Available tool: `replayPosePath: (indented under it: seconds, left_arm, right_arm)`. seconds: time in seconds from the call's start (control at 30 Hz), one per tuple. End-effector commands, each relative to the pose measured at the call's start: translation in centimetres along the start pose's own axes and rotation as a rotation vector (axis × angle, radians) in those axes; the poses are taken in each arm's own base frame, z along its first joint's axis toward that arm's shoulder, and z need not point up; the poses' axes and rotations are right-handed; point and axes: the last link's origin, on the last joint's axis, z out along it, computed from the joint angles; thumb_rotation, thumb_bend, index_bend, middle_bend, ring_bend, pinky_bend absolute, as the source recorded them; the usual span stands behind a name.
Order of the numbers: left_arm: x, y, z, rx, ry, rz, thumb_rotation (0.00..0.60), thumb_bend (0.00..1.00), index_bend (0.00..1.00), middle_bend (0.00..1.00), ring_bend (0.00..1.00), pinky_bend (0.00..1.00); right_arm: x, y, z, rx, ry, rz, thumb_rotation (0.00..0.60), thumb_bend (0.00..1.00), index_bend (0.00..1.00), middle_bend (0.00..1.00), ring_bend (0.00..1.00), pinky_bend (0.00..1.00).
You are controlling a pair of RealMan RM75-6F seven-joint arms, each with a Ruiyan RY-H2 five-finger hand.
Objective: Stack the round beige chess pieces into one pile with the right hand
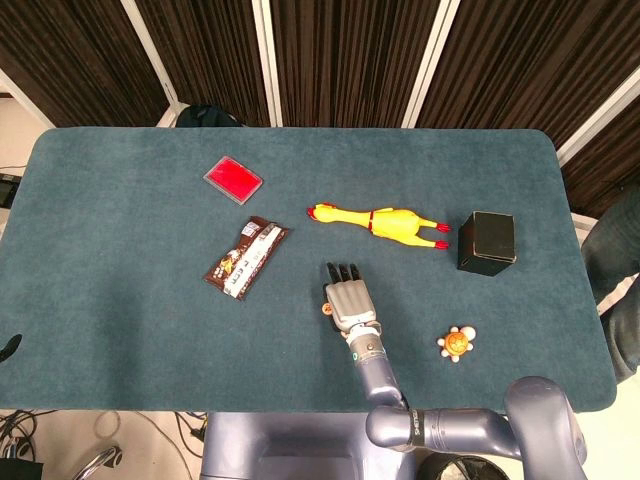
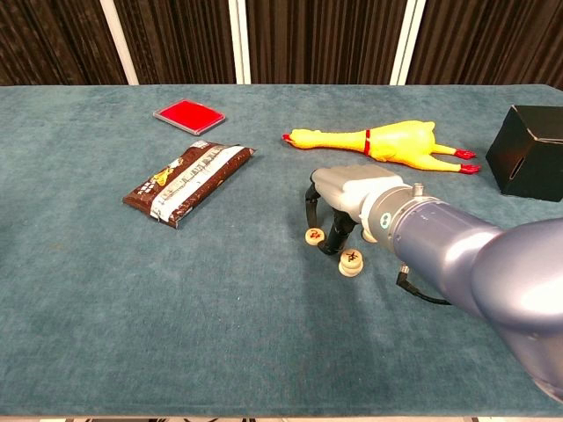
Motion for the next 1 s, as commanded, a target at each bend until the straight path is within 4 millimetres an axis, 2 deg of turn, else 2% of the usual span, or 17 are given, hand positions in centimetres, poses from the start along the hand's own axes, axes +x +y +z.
replayPosePath:
  seconds: [0.03, 1.0]
  left_arm:
    - [0.00, -0.01, 0.00, 0.001, 0.000, 0.000, 0.600, 0.19, 0.12, 0.00, 0.00, 0.08]
    - [0.00, -0.03, 0.01, 0.002, 0.000, -0.001, 0.600, 0.19, 0.12, 0.00, 0.00, 0.08]
  right_arm:
    - [-0.05, 0.01, -0.02, 0.000, -0.001, -0.001, 0.600, 0.40, 0.46, 0.00, 0.00, 0.00]
    - [-0.09, -0.42, -0.04, 0.010, -0.004, 0.015, 0.600, 0.40, 0.52, 0.00, 0.00, 0.00]
